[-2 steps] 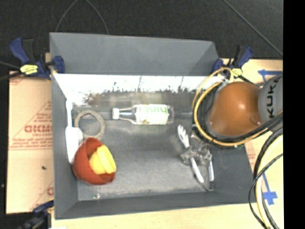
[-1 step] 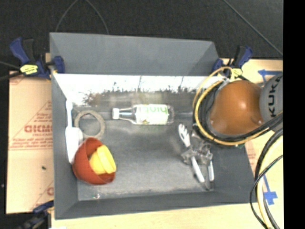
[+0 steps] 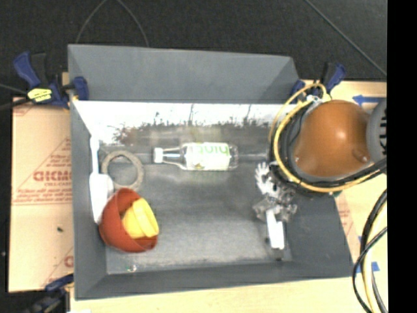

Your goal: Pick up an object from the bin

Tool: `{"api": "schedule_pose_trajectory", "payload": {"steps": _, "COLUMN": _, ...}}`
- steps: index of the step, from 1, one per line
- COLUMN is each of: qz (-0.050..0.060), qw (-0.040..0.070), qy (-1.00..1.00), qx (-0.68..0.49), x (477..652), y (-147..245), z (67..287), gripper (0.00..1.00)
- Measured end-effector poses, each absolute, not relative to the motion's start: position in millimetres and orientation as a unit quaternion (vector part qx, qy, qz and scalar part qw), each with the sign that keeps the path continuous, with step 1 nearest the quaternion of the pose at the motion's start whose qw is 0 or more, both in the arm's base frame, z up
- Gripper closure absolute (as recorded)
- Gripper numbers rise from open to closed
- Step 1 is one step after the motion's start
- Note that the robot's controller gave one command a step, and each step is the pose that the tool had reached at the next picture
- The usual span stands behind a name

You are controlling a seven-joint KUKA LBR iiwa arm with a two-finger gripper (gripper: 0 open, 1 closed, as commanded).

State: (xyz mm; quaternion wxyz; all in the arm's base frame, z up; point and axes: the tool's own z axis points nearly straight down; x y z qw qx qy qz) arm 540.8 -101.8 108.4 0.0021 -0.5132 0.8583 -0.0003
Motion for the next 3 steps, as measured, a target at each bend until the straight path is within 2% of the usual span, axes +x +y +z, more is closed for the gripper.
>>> {"api": "schedule_pose_trajectory", "payload": {"steps": 3, "qz": -0.001, "qw": 0.004, "qy": 0.859, "qx": -0.511, "x": 541.7, "y": -102.4, "z": 187.7, "gripper": 1.00}}
